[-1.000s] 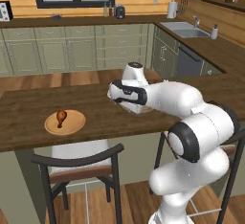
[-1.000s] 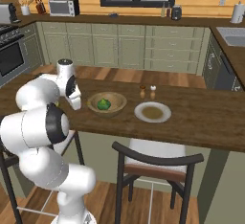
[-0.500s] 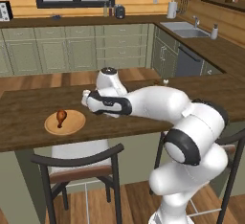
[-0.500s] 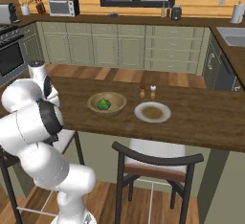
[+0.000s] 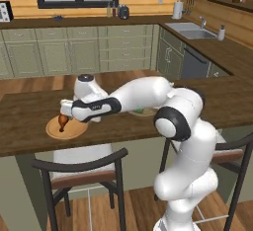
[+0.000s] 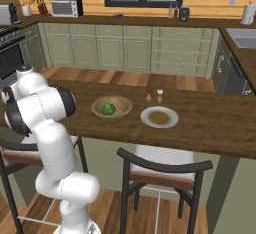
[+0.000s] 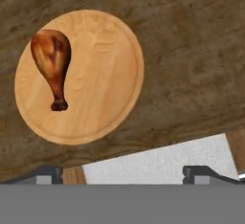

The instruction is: Pick the chicken drumstick and broccoli from their plates and place them in the bowl. Then put the bowl in the fridge.

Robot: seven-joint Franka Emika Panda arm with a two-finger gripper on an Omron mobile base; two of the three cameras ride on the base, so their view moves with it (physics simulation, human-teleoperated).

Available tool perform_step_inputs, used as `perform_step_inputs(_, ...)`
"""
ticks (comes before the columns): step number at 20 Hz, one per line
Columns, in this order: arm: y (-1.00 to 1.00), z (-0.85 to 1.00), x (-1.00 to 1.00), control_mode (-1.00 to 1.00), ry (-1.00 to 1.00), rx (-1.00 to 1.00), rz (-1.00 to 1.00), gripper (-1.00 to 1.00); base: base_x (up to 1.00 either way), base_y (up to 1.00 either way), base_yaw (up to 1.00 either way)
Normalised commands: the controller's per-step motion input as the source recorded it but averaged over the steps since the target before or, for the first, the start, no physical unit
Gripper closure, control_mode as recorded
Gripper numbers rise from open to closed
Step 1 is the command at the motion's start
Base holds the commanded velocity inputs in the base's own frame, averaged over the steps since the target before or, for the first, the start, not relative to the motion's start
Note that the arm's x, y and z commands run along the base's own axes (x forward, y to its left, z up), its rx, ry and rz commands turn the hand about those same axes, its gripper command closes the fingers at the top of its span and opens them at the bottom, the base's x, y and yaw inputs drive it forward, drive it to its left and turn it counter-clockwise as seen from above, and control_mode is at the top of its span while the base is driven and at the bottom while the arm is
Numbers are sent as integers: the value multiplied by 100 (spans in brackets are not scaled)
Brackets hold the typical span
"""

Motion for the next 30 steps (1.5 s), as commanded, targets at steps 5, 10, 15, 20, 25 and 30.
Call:
perform_step_inputs(5, 50, -42, 59, -100, 5, -7, 12, -100, 0, 0, 0)
perform_step_inputs(10, 15, -22, 67, -100, 11, -12, 6, -100, 0, 0, 0)
perform_step_inputs(15, 43, -25, 49, -100, 8, -6, 1, -100, 0, 0, 0)
perform_step_inputs(20, 34, -35, 14, -100, 5, 0, 0, -100, 0, 0, 0)
perform_step_inputs(25, 13, -46, 19, -100, 5, 0, 0, -100, 0, 0, 0)
perform_step_inputs(30, 0, -41, 15, -100, 0, 0, 0, -100, 0, 0, 0)
